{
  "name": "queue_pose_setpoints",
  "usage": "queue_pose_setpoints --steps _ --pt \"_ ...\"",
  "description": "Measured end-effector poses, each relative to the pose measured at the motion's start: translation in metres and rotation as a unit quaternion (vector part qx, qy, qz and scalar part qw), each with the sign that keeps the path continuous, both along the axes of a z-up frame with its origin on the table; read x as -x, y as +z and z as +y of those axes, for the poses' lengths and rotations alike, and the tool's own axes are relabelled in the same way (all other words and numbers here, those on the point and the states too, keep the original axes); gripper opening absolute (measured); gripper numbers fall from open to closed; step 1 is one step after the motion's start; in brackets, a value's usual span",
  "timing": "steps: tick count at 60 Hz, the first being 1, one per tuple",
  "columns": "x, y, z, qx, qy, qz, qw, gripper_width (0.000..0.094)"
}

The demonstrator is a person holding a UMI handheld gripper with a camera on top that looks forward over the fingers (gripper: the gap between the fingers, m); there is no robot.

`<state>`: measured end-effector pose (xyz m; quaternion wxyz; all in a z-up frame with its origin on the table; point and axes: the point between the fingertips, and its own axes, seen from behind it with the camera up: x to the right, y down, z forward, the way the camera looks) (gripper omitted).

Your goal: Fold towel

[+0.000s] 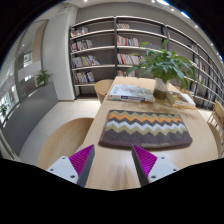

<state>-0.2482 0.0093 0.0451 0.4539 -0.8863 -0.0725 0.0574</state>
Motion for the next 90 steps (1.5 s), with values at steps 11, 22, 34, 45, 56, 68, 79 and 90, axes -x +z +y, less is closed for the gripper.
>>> queue_pose_setpoints --steps 11,22,34,45,56,68,79,90 --pt "0.039 -0.027 0.099 0.021 0.002 -0.019 1.000 0.0684" --pt "0.028 -0.049 0.133 0.032 -0.024 -0.061 0.997 0.0402" --pt "0.015 -0.048 0.131 0.034 -0.018 -0.091 0.995 0.0059" --pt "-0.026 0.020 0.129 0.011 -0.028 -0.049 0.998 0.0039" --pt "-0.155 0.073 0.128 -0.021 -0.076 -0.065 0.995 0.0038" --pt "-0.256 0.012 0.122 0.022 -0.074 -0.071 0.995 0.0314" --pt "-0.267 0.005 0.102 0.038 -0.035 -0.062 0.997 0.0689" --pt "-0.276 0.111 0.070 -0.028 -0.051 -0.048 0.997 0.0759"
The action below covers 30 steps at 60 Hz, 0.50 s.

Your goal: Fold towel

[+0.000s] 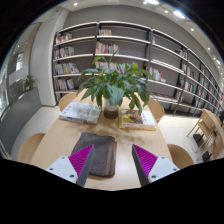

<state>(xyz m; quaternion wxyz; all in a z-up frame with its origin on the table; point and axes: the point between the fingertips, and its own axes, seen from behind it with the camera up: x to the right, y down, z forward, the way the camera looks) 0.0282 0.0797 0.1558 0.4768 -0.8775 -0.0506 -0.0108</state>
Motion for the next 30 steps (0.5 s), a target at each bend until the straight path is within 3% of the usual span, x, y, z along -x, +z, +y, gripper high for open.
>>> queue_pose_setpoints --steps 7,17,30 --pt "-0.006 0.054 -0.035 -0.037 -0.011 0.024 0.999 0.0781" --pt "-0.018 0.083 -0.101 -0.062 -0.028 0.030 0.997 0.0781" --pt "-0.027 0.065 -0.183 -0.036 -0.033 0.006 0.999 0.0778"
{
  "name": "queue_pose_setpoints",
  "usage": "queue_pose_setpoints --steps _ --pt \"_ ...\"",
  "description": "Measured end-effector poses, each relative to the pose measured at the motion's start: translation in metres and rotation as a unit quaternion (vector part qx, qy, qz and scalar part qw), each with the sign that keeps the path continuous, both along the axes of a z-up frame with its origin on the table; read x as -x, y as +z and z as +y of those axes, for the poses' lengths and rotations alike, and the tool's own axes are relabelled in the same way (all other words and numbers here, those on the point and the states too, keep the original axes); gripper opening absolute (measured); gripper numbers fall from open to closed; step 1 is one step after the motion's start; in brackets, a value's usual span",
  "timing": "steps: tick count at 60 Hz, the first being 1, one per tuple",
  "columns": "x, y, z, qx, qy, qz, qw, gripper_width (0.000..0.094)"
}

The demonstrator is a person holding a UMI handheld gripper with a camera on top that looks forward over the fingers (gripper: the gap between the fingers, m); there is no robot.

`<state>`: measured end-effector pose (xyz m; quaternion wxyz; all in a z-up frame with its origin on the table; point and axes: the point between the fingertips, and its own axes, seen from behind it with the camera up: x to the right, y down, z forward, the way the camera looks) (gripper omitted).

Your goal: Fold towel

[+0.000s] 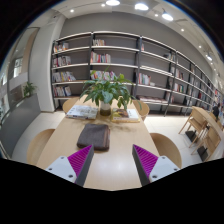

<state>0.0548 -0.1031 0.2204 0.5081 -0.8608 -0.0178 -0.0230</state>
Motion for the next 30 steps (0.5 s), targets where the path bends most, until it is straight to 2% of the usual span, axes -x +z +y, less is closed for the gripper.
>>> queue_pose_setpoints --steps 15,30 --pt "0.006 -0.005 -0.049 0.005 -0.007 0.016 1.000 0.0782" --pt "0.004 -0.003 -0.064 -0.002 -0.017 0.036 0.999 0.0781"
